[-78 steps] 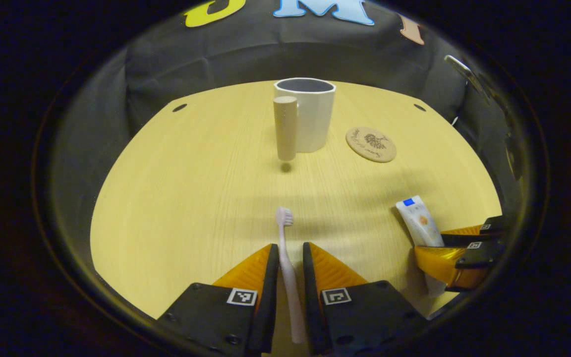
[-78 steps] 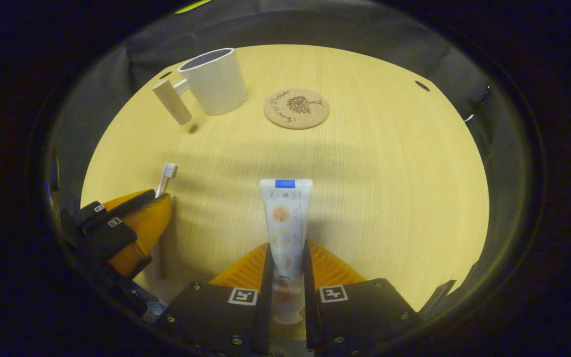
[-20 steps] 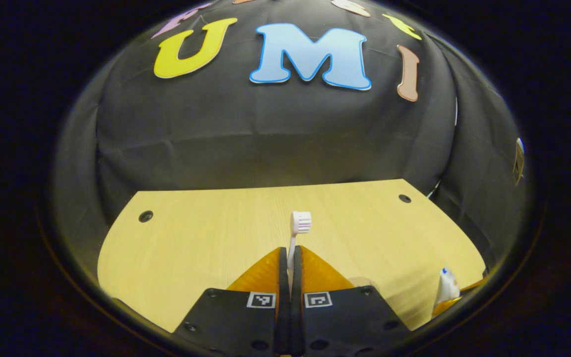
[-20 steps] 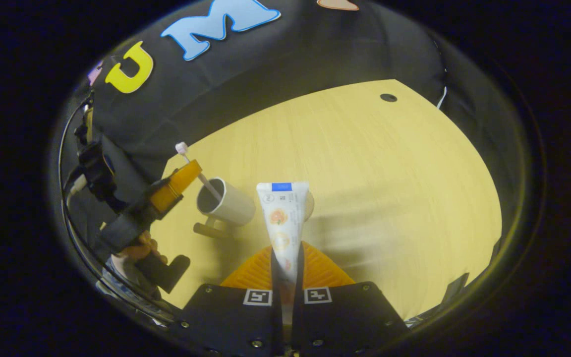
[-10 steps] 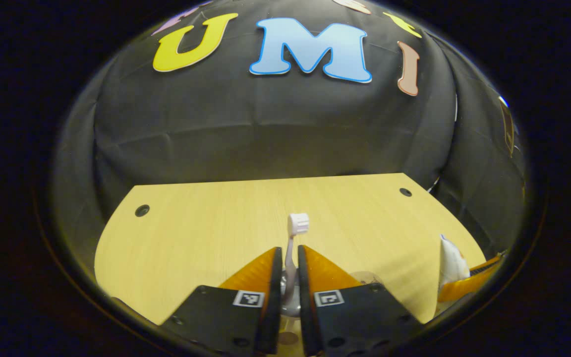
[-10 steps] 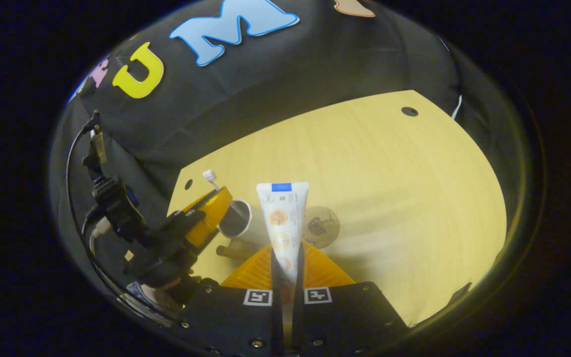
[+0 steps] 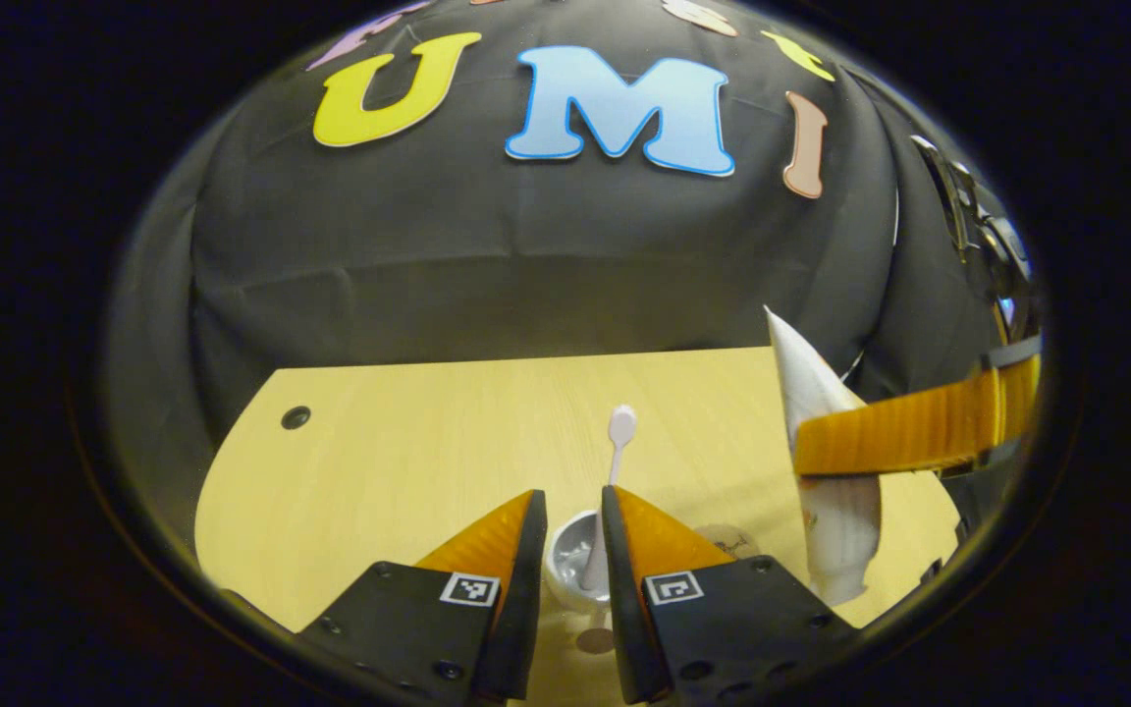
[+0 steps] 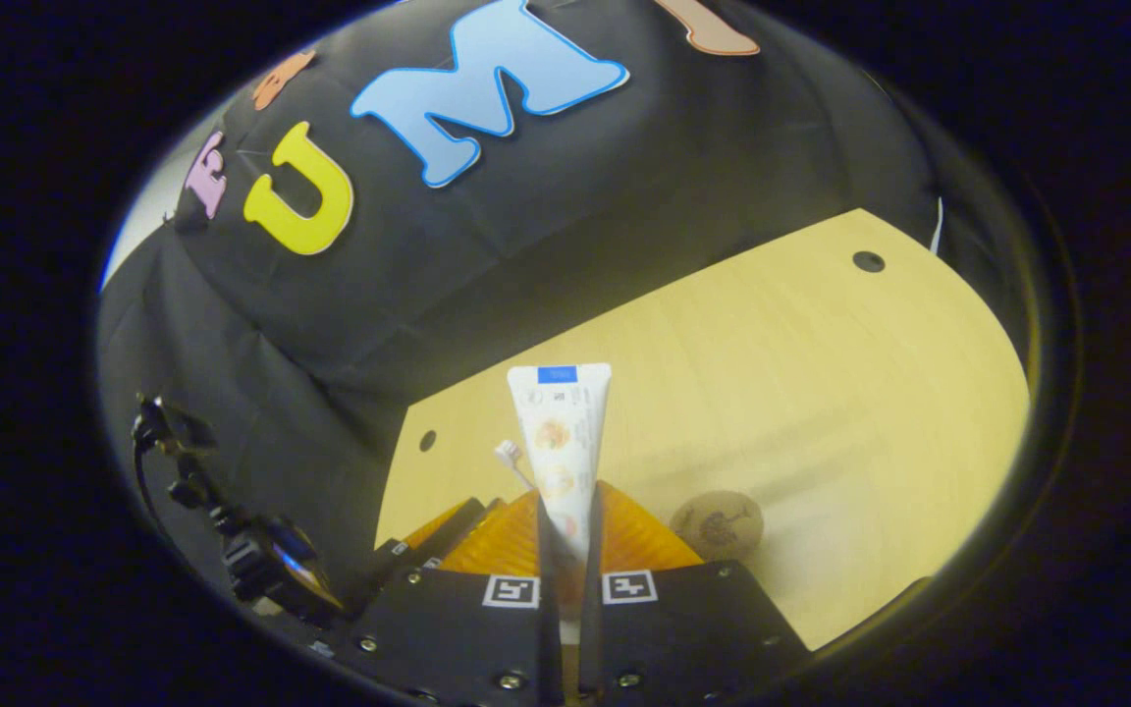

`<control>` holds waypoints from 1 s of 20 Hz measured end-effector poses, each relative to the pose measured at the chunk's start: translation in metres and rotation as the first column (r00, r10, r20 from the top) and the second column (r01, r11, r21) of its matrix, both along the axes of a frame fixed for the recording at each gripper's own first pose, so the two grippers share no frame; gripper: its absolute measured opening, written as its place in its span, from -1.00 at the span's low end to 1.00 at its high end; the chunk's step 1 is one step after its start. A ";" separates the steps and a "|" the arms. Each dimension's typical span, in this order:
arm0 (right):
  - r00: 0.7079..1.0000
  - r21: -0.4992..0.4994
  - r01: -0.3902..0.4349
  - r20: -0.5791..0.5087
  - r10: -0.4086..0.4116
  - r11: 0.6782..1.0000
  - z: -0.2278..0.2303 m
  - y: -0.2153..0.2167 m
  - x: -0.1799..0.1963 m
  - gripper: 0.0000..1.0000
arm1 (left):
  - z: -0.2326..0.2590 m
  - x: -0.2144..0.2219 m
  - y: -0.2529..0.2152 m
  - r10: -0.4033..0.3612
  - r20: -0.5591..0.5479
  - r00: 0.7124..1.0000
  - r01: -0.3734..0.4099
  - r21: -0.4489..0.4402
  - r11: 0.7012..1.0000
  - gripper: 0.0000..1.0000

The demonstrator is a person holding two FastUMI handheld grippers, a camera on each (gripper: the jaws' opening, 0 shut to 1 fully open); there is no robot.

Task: Put the toothbrush and toothpaste on the desktop into the cup, then pick up the cup and place it on the coaster on the desktop.

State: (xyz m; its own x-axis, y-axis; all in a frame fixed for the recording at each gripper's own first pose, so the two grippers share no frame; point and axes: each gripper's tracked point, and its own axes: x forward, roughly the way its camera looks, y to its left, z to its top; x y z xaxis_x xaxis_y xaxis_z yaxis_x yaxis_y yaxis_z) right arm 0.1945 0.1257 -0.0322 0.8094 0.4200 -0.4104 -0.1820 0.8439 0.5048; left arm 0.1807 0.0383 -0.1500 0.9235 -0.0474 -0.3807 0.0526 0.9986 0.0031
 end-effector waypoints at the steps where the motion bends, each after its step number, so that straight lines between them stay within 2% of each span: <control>1: 1.000 0.007 0.001 0.000 -0.001 1.000 -0.001 0.006 0.006 -0.82 | 0.001 -0.004 0.006 0.004 0.002 1.000 -0.004 0.001 1.000 -0.10; 8: 0.998 0.034 0.037 0.052 -0.039 0.999 -0.013 0.040 0.043 -0.82 | -0.002 -0.032 0.054 0.049 -0.014 0.999 -0.049 -0.005 0.999 -0.10; 15: 0.986 -0.055 0.089 0.143 -0.080 0.994 -0.033 0.052 0.066 -0.82 | -0.021 -0.059 0.101 0.101 -0.056 0.993 -0.101 0.011 0.995 -0.11; 18: 0.971 -0.099 0.095 0.229 -0.070 0.991 -0.036 0.059 0.069 -0.82 | -0.032 -0.067 0.107 0.107 -0.077 0.991 -0.107 0.006 0.994 -0.10; 20: 0.967 -0.120 0.096 0.247 -0.064 0.988 -0.046 0.061 0.069 -0.82 | -0.036 -0.071 0.105 0.096 -0.084 0.992 -0.096 0.005 0.995 -0.10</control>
